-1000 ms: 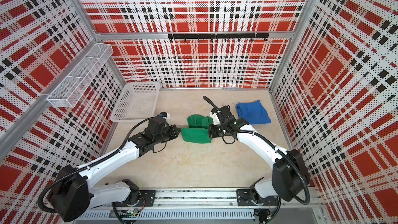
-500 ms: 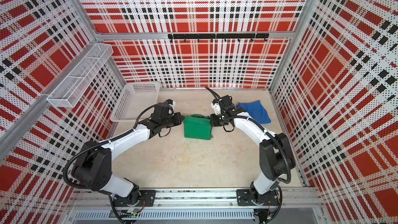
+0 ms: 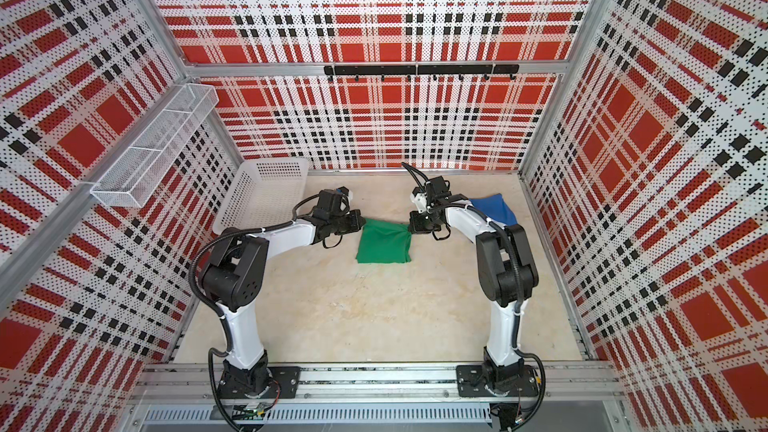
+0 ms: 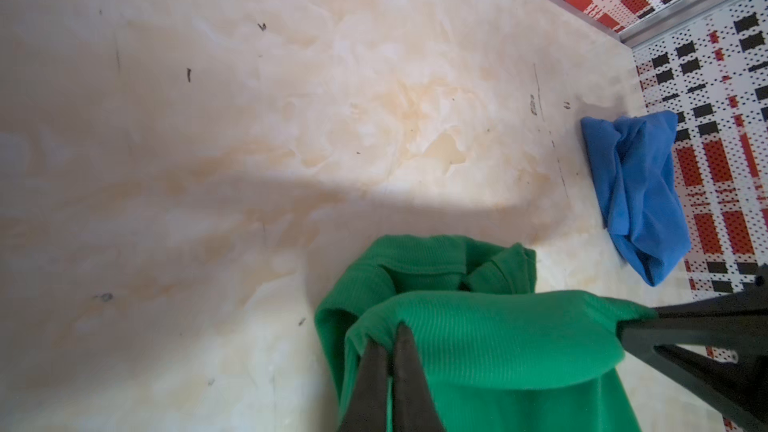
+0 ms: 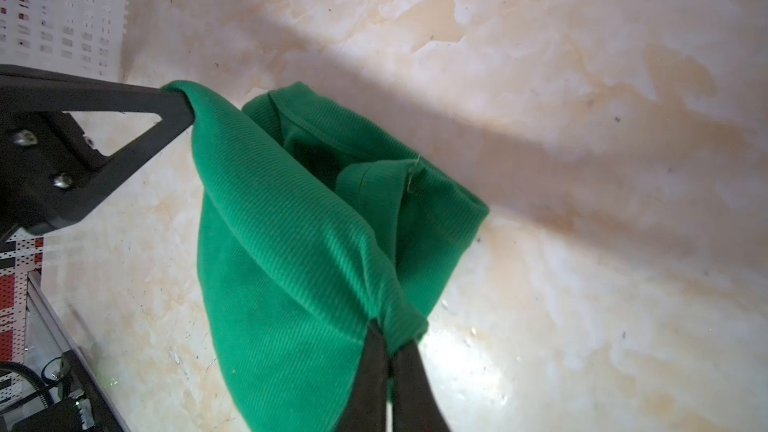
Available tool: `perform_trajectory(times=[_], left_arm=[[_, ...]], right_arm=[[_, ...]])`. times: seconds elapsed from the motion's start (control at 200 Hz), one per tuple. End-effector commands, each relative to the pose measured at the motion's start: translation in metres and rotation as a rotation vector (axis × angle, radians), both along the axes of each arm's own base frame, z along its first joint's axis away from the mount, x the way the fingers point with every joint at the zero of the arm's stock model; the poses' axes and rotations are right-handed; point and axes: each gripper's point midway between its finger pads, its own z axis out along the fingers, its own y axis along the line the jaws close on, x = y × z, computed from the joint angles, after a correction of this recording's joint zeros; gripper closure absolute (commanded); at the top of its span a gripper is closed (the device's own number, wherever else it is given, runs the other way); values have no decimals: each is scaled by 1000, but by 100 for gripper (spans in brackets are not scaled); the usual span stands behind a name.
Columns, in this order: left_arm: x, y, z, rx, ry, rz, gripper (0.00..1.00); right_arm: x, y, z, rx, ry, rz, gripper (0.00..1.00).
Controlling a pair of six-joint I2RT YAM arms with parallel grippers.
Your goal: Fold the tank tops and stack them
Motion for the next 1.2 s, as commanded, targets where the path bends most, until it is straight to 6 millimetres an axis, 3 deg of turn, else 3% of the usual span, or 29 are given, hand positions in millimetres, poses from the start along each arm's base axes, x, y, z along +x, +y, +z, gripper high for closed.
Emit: perform_trajectory(times=[0.0,0.04,0.105,0.175,0.316,0.431,0.511,0.666,0.752,0.842,0.922,1.037,1.122,1.198], left_arm=[[25,0,9,-11,-82,0,95],[30,-1,8,-19,-87,-5,86],[35,-4,13,-36,-93,-17,72],[40,1,30,-31,-125,-7,60],[30,14,76,-26,-174,45,54],[3,-10,88,-90,-184,31,53],[-9,-28,76,-121,-172,27,53],[-4,-46,35,-194,-110,44,55],[2,-47,6,-183,-73,68,56],[4,-45,-23,-172,-33,91,57],[3,-45,-47,-163,6,95,58],[-1,-45,-70,-141,39,91,59],[-1,-38,-79,-128,52,100,60],[-1,-34,-77,-130,52,100,60]], right_arm=[[16,-5,-5,-8,-24,18,100],[20,-8,-7,-9,-18,12,100],[25,-11,-8,-11,-12,9,85],[28,-16,2,-21,-30,1,75],[18,-21,39,-25,-84,-28,62],[-10,-8,57,2,-114,-48,60],[-34,8,60,40,-107,-58,60],[-64,43,66,202,-93,-77,65],[-69,53,57,271,-60,-106,67],[-69,57,30,307,-13,-137,69],[-69,48,-7,260,27,-170,69],[-75,20,-53,178,84,-233,70],[-83,3,-68,139,111,-259,70],[-88,-6,-64,99,104,-262,69]])
